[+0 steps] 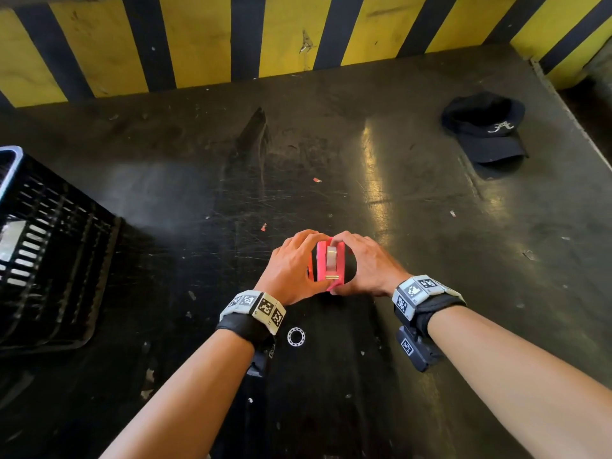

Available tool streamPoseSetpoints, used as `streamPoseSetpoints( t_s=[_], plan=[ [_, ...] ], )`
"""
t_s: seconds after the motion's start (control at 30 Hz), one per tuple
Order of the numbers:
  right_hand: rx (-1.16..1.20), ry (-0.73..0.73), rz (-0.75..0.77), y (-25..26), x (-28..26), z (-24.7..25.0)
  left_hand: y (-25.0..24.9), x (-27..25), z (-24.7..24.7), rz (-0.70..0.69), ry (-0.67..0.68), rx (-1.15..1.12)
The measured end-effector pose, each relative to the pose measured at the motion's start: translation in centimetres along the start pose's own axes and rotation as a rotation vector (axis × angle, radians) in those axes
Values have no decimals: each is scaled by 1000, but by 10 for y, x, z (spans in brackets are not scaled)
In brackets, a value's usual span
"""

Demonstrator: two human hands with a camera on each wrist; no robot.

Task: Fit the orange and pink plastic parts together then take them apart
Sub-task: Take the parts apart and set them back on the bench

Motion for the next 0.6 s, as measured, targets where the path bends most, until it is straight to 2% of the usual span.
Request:
streamPoseSetpoints(
  t_s=[0.17,0.47,0.6],
  plan=[
    [-11,5,-2,-6,5,-4,4,0,-10,33,0,69],
    [-113,116,-118,-31,15,-24,52,-19,3,219,93,129],
    [-147,111,-163,-34,13,-33,64,-29,-1,277,128,119]
  ],
)
Point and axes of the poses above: each hand's wrist, its own x-axis towards the middle knuckle, its own z-axis out of the back of the hand, y = z × x, the point moved 3 cm from there along x, towards the middle knuckle, and after that the axes turned 2 degrees about -x, right-handed, at the moved point
